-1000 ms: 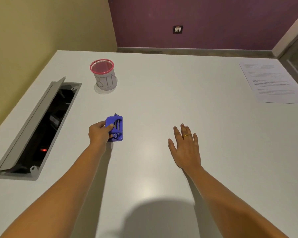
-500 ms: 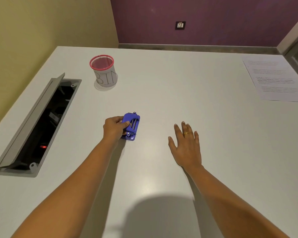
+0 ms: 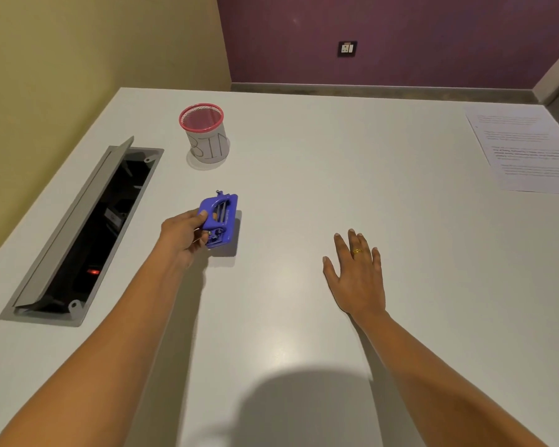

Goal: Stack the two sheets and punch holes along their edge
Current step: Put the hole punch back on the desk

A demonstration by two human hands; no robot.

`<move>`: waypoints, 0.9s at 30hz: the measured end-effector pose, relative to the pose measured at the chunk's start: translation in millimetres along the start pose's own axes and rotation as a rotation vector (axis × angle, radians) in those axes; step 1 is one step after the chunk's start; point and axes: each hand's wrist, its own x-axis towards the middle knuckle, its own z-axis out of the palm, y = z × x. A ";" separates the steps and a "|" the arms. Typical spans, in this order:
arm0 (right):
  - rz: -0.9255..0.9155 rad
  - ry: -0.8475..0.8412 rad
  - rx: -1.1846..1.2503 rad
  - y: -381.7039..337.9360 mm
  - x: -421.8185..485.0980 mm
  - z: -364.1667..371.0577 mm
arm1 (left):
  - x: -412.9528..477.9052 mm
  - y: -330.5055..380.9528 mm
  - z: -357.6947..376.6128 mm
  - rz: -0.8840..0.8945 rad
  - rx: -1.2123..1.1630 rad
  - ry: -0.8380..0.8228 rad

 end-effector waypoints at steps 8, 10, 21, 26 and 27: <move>0.000 -0.002 0.000 -0.7 -0.8 -0.3 | 1.5 2.8 -22.7 -0.046 -0.083 0.069; 0.000 0.000 0.001 -0.9 -0.5 -0.8 | 2.0 2.5 -24.0 -0.018 -0.032 0.067; 0.002 0.008 0.024 0.5 -0.8 -0.1 | -7.1 -23.4 -18.0 0.128 0.196 0.051; 0.001 0.002 0.019 -0.3 0.7 1.3 | 0.0 -18.5 -34.0 0.005 -0.059 0.103; -0.001 0.003 0.019 -0.3 0.6 1.4 | 1.4 -17.3 -37.7 -0.002 -0.083 0.109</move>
